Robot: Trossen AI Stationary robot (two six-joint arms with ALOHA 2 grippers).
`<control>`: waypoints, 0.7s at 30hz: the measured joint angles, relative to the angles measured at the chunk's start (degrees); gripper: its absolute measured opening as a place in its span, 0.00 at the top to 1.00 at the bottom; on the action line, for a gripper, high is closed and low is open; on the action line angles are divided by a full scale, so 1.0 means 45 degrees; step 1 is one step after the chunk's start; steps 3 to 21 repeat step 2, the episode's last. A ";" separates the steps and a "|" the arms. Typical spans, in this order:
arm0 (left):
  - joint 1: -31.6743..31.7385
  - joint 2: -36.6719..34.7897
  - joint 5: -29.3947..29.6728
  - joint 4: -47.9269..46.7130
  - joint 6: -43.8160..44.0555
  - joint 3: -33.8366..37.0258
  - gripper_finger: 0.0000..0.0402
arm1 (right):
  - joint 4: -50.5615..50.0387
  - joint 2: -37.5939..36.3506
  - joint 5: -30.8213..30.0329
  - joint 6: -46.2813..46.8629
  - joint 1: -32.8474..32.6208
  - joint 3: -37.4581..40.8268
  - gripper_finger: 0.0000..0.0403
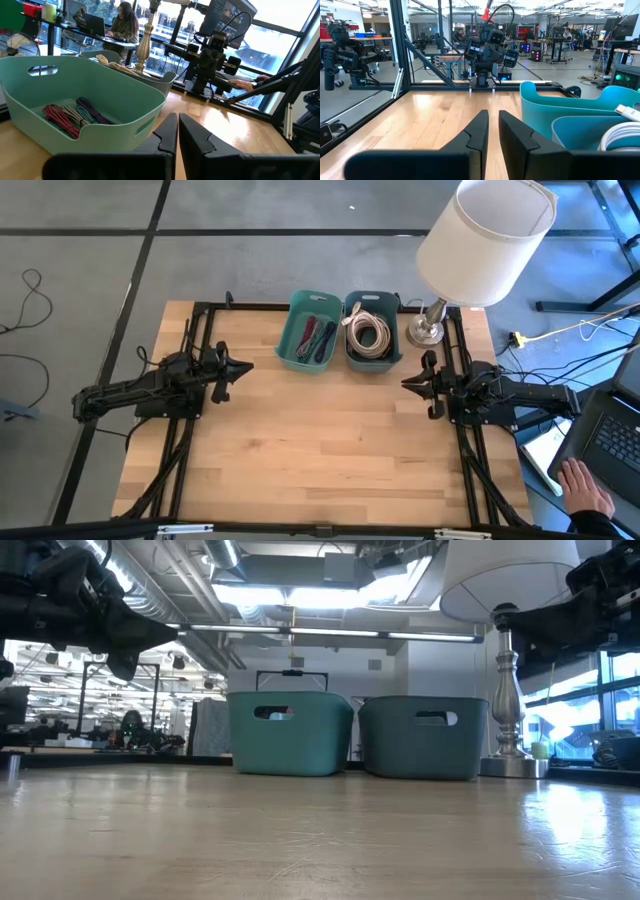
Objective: Pick & Place USB Port
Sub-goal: Return to Home Position
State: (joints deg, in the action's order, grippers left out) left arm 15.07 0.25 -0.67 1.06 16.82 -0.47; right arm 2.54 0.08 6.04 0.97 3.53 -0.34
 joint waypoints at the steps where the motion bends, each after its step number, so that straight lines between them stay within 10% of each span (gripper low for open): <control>1: -0.0004 0.0000 -0.0004 0.0000 0.0000 0.0000 0.98 | 0.0000 0.0002 0.0000 0.0004 -0.0005 0.0000 0.88; 21: -0.0002 0.0000 0.0000 0.0000 0.0000 0.0000 0.98 | 0.0000 -0.0002 0.0000 0.0004 -0.0004 0.0000 0.88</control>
